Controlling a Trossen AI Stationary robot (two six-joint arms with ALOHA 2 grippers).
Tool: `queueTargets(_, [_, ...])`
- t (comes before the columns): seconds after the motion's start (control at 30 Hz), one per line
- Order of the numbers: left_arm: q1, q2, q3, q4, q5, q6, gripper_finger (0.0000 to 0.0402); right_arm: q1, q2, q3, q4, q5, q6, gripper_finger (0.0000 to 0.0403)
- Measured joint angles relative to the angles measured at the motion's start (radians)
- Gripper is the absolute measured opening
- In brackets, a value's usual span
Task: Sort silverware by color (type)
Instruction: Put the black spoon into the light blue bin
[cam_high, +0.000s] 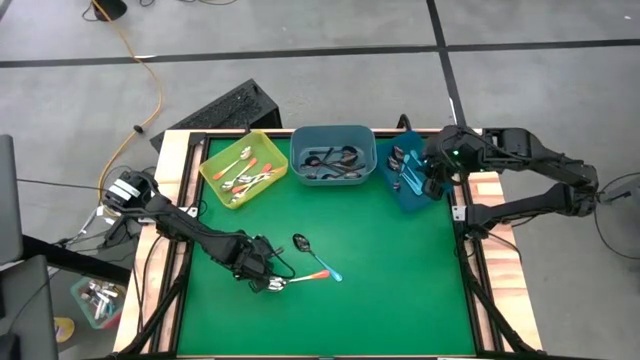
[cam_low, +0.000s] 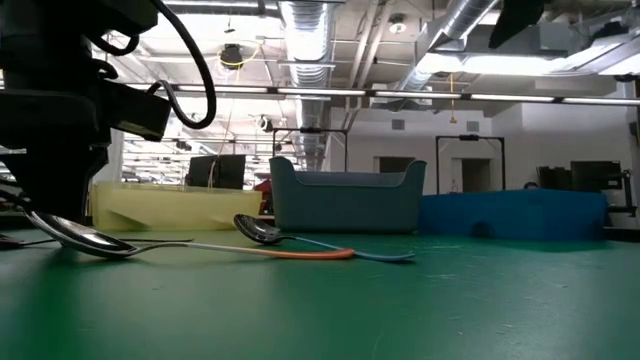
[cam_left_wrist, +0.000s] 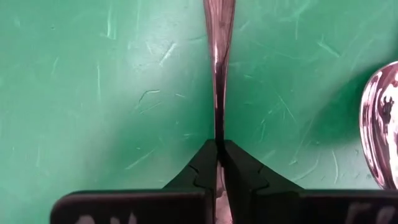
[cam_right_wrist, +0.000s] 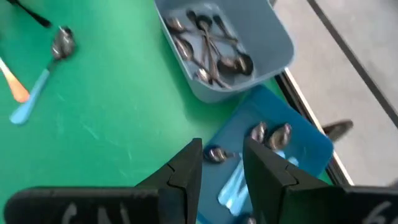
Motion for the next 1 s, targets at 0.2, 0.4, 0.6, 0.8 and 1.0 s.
queueTargets(0.2, [0.003,-0.048,-0.003,0.002,-0.068,-0.025,0.0,0.038,-0.03,0.0,0.09,-0.016,0.015,0.0127])
queueTargets(0.4, [0.03,-0.066,-0.002,0.014,-0.163,0.01,0.0,0.099,-0.068,0.0,0.161,-0.016,0.084,0.0127])
queueTargets(0.6, [0.114,-0.077,0.0,0.166,-0.172,0.149,0.0,0.174,-0.084,0.0,0.22,-0.016,0.102,0.0127])
queueTargets(0.8, [0.222,-0.084,0.064,0.186,-0.155,0.337,0.0,0.21,-0.089,0.0,0.271,-0.015,0.105,0.0127])
queueTargets(1.0, [0.321,-0.084,0.191,0.169,-0.117,0.546,0.0,0.209,-0.089,0.0,0.313,-0.013,0.104,0.0127])
